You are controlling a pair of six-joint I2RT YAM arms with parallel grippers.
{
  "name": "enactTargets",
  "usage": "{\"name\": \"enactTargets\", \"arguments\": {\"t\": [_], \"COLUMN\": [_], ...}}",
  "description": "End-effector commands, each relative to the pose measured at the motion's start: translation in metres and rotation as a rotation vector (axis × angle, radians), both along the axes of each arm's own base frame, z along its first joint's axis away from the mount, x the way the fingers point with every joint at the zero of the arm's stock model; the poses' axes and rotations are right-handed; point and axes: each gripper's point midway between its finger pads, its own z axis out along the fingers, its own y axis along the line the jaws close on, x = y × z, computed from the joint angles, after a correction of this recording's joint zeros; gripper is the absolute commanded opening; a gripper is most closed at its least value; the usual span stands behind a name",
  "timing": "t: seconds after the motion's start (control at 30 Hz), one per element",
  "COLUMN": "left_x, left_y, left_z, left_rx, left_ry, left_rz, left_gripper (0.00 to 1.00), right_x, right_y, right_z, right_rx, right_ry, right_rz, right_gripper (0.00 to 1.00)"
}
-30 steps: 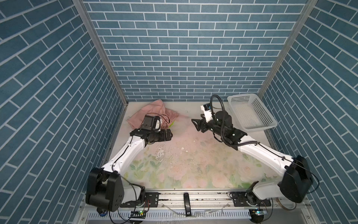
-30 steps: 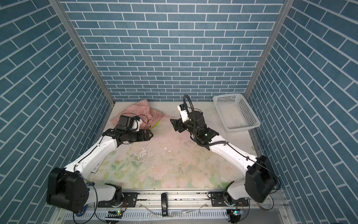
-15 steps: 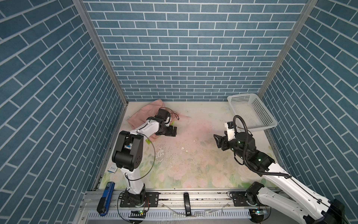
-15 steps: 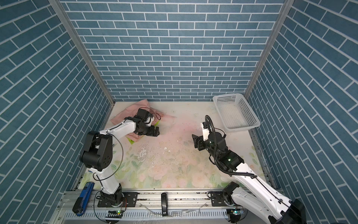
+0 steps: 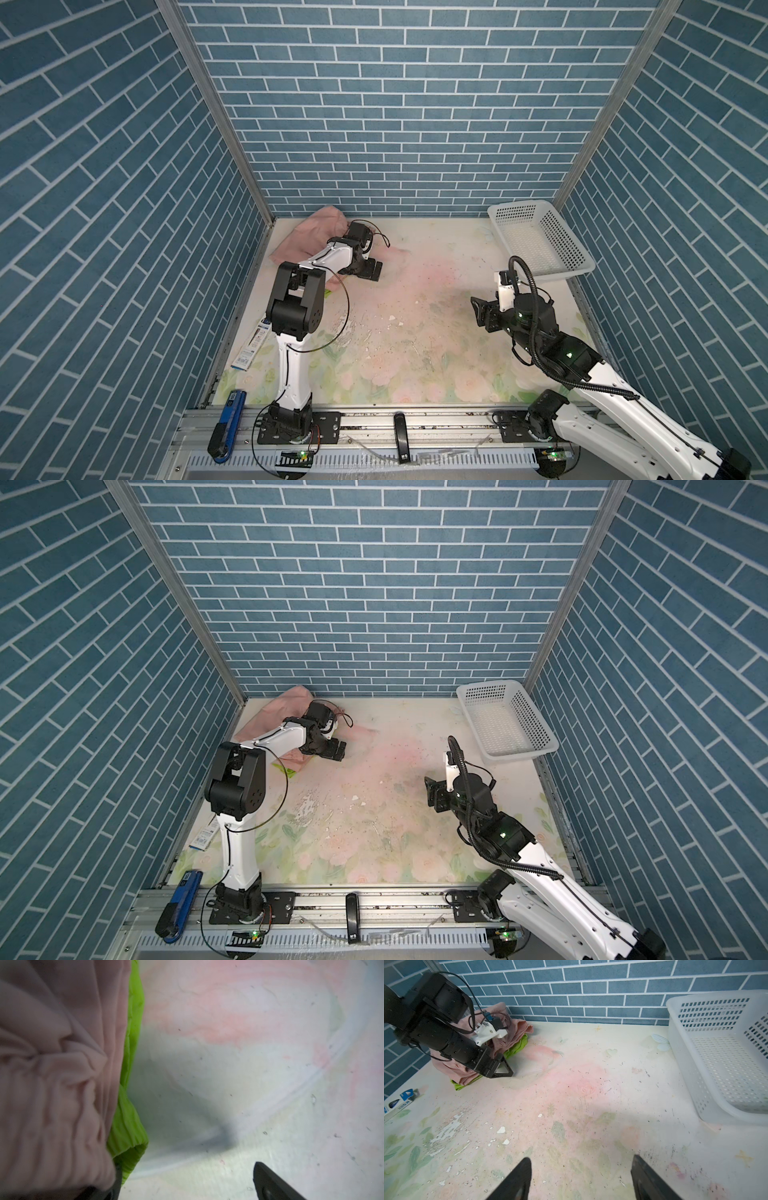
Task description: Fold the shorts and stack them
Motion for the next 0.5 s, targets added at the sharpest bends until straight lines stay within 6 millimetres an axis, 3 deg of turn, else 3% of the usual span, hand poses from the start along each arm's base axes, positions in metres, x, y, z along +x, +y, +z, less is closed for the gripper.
{"name": "enactTargets", "arguments": {"t": [0.0,0.2,0.33,0.47], "left_x": [0.023,0.036,0.041,0.014], "left_y": [0.037,0.072,0.058,0.050], "left_z": [0.026,0.092,0.122,0.154], "left_rx": [0.071,0.091,-0.012,-0.082], "left_ry": [-0.093,-0.368,-0.410,-0.476], "left_rz": [0.082,0.174,0.122,0.128], "left_gripper": [1.00,1.00,1.00,1.00], "right_x": [0.005,0.039,0.054,0.066], "right_y": [-0.017,-0.036,-0.036,-0.048], "right_z": [-0.008,-0.013,-0.017,-0.027], "right_rx": [-0.057,-0.091,-0.078,-0.095], "right_ry": [0.003,0.005,0.057,0.092], "right_rz": [-0.074,-0.142,-0.119,-0.159], "right_gripper": [0.81,0.82,0.82,0.84]}}
